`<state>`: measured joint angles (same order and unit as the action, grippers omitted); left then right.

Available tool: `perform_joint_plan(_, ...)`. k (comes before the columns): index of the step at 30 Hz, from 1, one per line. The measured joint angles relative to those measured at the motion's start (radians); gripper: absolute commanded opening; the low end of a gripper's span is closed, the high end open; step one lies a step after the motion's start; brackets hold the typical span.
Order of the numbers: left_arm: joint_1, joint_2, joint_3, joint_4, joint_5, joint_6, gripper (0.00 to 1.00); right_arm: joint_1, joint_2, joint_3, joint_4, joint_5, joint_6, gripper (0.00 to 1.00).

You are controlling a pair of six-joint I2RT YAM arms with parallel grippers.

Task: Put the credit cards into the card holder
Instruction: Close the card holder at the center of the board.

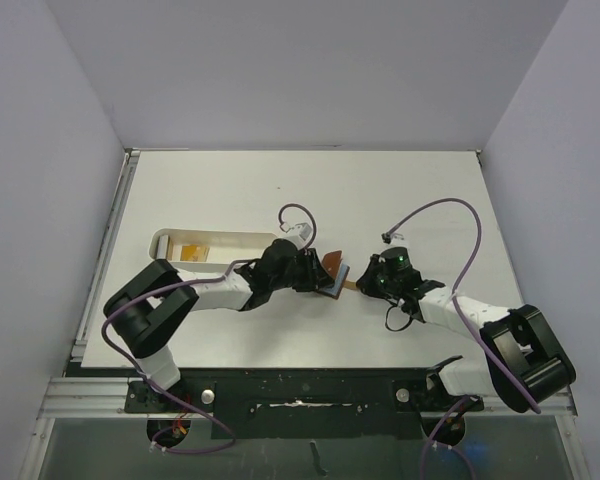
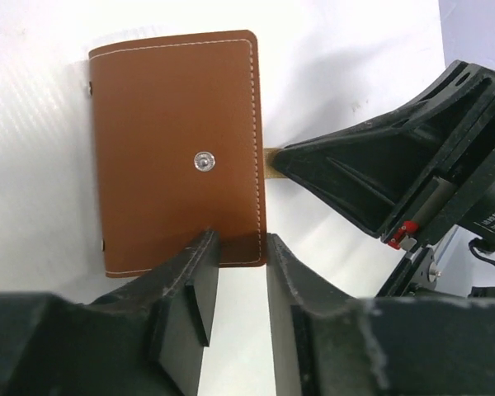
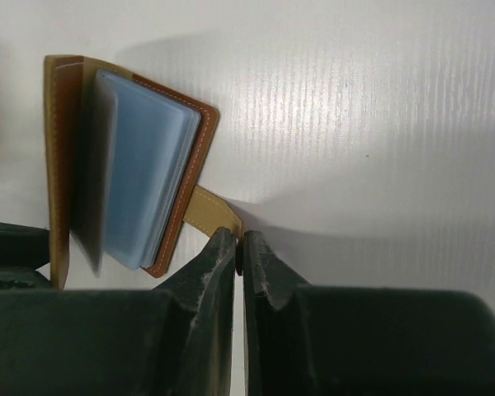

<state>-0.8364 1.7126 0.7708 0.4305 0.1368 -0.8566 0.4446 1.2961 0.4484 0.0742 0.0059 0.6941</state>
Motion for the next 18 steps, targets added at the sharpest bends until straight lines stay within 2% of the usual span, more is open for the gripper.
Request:
perform_joint_plan(8,0.001,0.060,0.086,-0.079,-0.003,0.108,0.17,-0.005,0.002,0.027,-0.007,-0.024,-0.011,0.00)
perform_joint_plan(10,0.000,0.071,0.094,-0.099,-0.003,0.123,0.19,-0.007,0.006,0.039,-0.020,-0.026,-0.012,0.00)
perform_joint_plan(12,0.000,0.083,0.094,-0.114,0.008,0.129,0.27,-0.008,0.008,0.052,-0.031,-0.028,-0.014,0.00)
perform_joint_plan(18,0.002,0.095,0.107,-0.131,0.036,0.129,0.28,-0.012,0.029,0.080,-0.046,-0.036,-0.027,0.00)
